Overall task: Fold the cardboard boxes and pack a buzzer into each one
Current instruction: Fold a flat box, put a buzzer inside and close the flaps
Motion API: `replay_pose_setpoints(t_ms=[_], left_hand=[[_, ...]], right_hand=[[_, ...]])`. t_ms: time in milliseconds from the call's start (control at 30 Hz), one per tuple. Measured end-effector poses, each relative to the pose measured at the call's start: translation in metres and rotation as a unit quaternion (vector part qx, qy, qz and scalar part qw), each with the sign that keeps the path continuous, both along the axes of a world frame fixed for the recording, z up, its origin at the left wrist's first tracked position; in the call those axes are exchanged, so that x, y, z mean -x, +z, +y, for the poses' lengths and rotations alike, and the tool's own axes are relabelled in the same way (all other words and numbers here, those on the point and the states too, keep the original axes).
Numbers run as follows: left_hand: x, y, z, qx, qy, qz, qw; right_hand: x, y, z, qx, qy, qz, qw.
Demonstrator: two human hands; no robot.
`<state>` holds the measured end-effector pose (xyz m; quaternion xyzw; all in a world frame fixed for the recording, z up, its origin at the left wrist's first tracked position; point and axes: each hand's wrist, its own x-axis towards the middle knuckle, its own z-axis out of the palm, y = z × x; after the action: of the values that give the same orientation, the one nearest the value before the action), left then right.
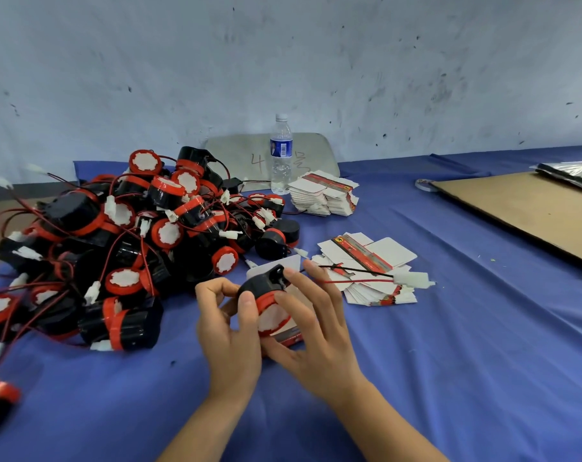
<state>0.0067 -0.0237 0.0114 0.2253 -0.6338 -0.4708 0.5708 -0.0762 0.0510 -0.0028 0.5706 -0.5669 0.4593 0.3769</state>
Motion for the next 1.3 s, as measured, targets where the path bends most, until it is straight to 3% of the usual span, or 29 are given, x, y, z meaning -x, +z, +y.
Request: replay_pose_setpoints(t_ms=[100,200,333,467,700,933,1067,1167,1233,1300], left_hand=[[-0.002,-0.003,-0.005,0.047,0.011,-0.035,0.998],[0.0,-0.006,-0.01,0.07,0.006,-0.023,0.997],[0.007,-0.01,-0.013,-0.079,-0.079,0.002,0.994],[0.013,-0.018,-0.015,-0.129,-0.161,-0.021,0.978],[0.014,-0.02,-0.007,-0.12,-0.195,-0.06,0.972],[0.013,-0.021,-0.008,-0.116,-0.164,-0.105,0.974],[0.012,-0.017,-0.007,-0.119,-0.152,-0.127,0.973],[0.011,-0.012,-0.003,-0.119,-0.152,-0.141,0.971],[0.01,-0.008,-0.001,-0.124,-0.152,-0.147,0.97],[0.01,-0.006,0.0,-0.128,-0.156,-0.148,0.968]], right_hand=[[-0.002,0.0,0.001,0.007,0.004,-0.006,1.0],[-0.002,0.0,0.004,0.011,-0.006,-0.077,0.997],[0.002,0.001,0.007,-0.001,-0.004,-0.198,0.98],[0.005,-0.002,0.004,-0.037,-0.01,-0.256,0.966],[0.01,-0.006,-0.001,-0.106,-0.061,-0.141,0.982],[0.016,-0.012,0.0,-0.207,-0.054,-0.081,0.973],[0.015,-0.013,-0.001,-0.158,-0.039,-0.12,0.979],[0.016,-0.005,0.004,-0.017,-0.016,-0.185,0.982],[0.016,-0.001,0.009,0.081,-0.036,-0.263,0.961],[0.015,0.004,0.01,0.122,-0.037,-0.399,0.908]])
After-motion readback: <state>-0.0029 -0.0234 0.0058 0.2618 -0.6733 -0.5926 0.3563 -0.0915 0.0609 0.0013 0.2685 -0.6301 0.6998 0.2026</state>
